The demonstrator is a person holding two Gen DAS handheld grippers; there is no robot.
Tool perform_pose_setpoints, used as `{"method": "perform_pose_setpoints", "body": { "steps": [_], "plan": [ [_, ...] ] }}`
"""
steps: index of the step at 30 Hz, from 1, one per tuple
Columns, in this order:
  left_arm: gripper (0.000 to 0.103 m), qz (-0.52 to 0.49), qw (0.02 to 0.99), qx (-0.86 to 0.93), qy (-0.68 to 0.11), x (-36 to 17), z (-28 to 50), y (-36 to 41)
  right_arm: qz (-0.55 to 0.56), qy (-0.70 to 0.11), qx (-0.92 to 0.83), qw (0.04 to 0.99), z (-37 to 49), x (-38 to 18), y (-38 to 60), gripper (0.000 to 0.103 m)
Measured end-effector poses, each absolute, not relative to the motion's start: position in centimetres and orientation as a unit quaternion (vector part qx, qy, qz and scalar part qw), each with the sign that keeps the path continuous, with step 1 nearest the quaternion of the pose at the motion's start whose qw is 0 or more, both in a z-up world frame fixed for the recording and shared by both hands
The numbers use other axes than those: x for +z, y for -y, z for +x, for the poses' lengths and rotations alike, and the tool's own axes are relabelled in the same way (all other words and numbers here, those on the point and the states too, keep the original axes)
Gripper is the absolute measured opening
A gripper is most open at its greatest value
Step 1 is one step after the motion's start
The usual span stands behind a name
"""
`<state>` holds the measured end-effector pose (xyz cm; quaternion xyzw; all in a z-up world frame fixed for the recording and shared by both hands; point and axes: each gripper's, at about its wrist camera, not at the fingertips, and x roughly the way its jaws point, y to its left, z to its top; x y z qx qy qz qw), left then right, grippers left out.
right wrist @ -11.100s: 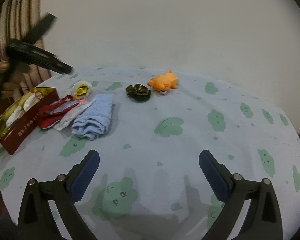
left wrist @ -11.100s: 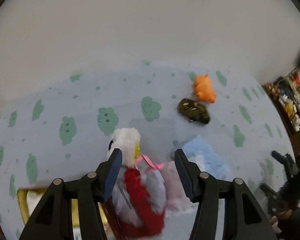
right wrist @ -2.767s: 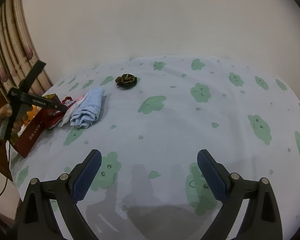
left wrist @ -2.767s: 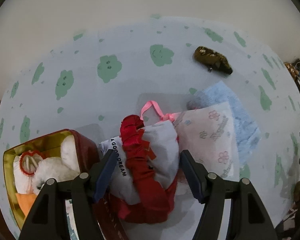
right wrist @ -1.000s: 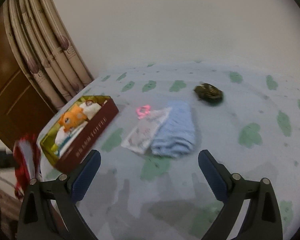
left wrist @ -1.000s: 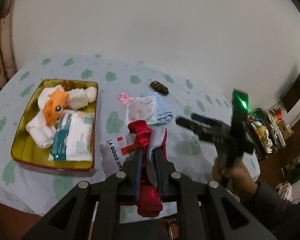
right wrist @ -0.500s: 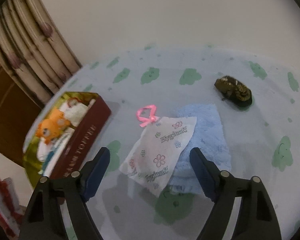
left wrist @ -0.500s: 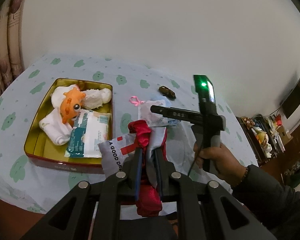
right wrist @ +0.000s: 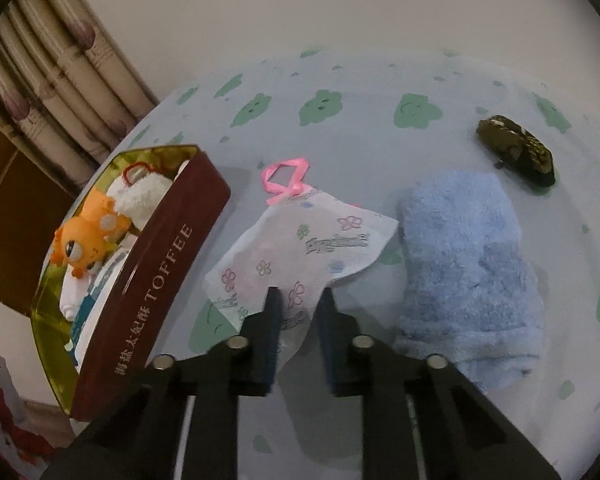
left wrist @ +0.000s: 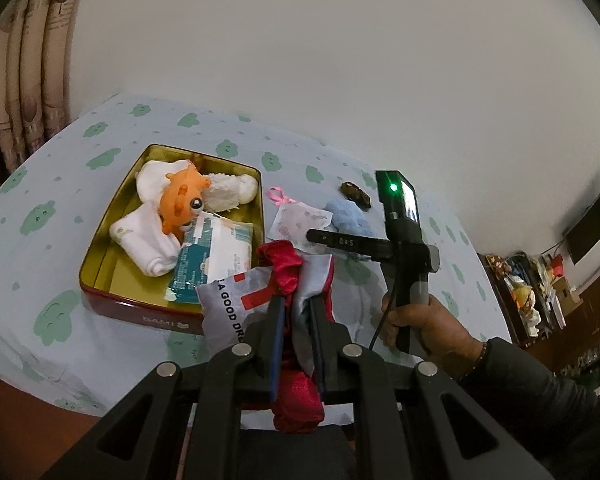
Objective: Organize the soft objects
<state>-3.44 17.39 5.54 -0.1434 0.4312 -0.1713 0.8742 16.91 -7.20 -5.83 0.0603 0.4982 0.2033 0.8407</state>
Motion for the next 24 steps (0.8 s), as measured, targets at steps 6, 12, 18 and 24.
{"method": "perform_pose_setpoints", "body": {
  "steps": [6,12,18,24],
  "plan": [
    [0.013,-0.148,0.879,-0.165,-0.422,6.2,-3.1,-18.1,0.075,-0.494,0.205,0.842,16.9,-5.4,8.1,0.01],
    [0.013,-0.138,0.892,-0.147,-0.405,7.2,-2.0,-19.5,0.101,-0.478,0.216,0.845,16.0,-4.0,8.7,0.009],
    [0.013,-0.115,0.9,-0.125,-0.402,7.3,1.2,-20.2,0.131,-0.473,0.227,0.841,15.3,-2.7,9.2,0.009],
    [0.013,-0.091,0.897,-0.086,-0.423,4.7,4.5,-20.7,0.15,-0.475,0.228,0.837,14.5,-2.5,9.9,0.009]
  ]
}}
